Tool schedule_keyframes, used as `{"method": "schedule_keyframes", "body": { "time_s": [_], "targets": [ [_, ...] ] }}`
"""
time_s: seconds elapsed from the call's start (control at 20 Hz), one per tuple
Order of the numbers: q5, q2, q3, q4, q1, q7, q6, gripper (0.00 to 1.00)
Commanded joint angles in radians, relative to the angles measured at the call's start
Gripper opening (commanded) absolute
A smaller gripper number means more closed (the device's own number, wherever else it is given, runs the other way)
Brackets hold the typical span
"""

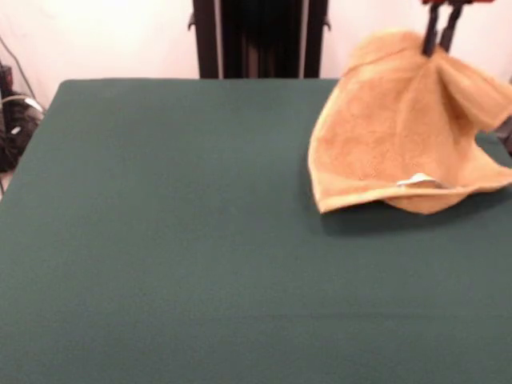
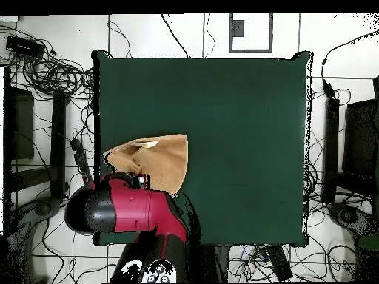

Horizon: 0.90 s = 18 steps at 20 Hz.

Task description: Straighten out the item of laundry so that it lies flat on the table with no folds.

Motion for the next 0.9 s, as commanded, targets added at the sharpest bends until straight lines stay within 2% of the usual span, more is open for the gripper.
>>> {"method": "schedule_keyframes", "body": {
  "time_s": [0.05, 0.2, 0.25, 0.5, 0.9],
  "targets": [
    [0.13, 0.0, 0.114, 0.188, -0.035, 0.287, -0.04, 0.0],
    [0.144, 0.002, 0.141, 0.203, -0.059, 0.269, -0.059, 0.0],
    [0.146, 0.004, 0.141, 0.203, -0.061, 0.268, -0.058, 1.0],
    [0.15, 0.014, 0.172, 0.213, -0.09, 0.232, -0.086, 1.0],
    [0.145, 0.05, 0.194, 0.216, -0.111, 0.242, -0.151, 1.0]
  ]
}}
